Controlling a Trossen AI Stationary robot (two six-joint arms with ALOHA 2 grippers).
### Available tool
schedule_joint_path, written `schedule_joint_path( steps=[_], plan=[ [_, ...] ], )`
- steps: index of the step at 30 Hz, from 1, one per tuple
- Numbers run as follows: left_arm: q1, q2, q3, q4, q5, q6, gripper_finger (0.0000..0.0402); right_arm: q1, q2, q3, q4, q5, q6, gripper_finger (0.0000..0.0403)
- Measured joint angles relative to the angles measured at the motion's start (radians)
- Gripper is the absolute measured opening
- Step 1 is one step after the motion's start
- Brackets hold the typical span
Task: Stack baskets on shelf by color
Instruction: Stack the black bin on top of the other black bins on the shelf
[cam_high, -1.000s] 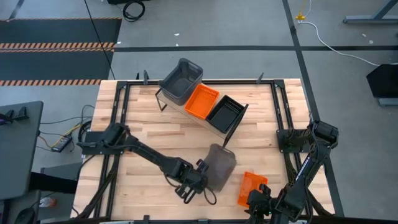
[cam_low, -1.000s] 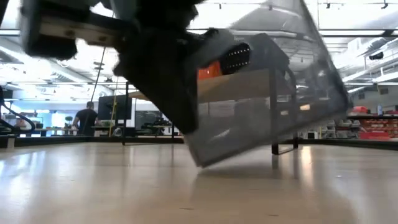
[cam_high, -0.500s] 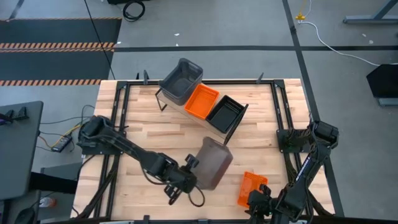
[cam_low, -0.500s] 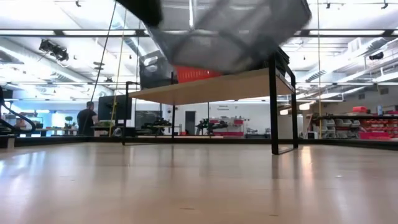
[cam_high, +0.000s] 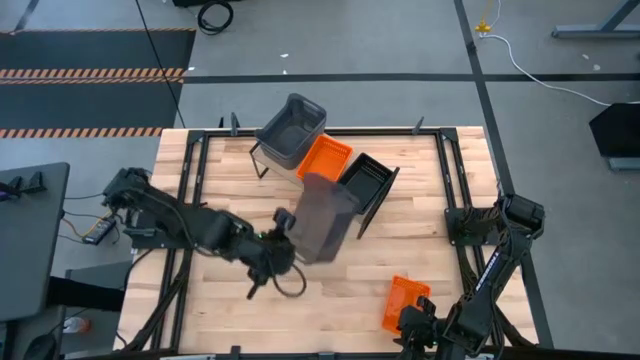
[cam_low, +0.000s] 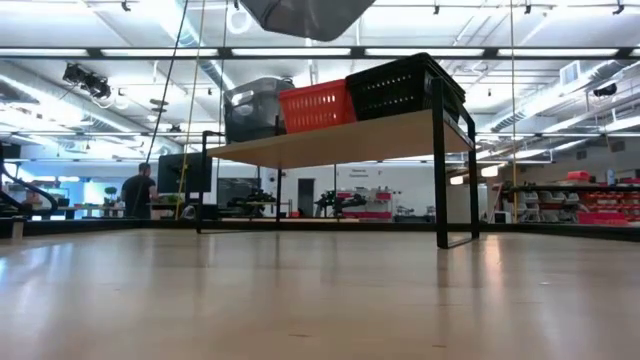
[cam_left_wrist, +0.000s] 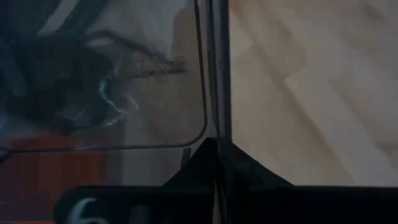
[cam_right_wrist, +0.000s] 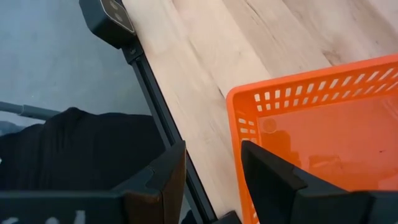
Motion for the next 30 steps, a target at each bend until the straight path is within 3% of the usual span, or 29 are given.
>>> schedule_joint_path(
  steps=[8,18,26,30],
  plan=[
    [0.128,-0.074,0.0,-0.109,-0.017,0.072,0.0011,0.0,0.0,0.0,0.004,0.022,0.0,0.0161],
    [0.256,-0.156,0.0,-0.124,-0.191,0.435,0.0011,-0.001,0.0,0.0,0.006,0.054,-0.027,0.0161],
    [0.424,-0.212,0.0,-0.143,-0.216,0.542,0.0011,0.0,0.0,0.0,0.006,0.054,-0.032,0.0161],
    [0.5,-0.218,0.0,-0.15,-0.294,0.633,0.0011,-0.001,0.0,0.0,0.005,0.065,-0.05,0.0161]
  ],
)
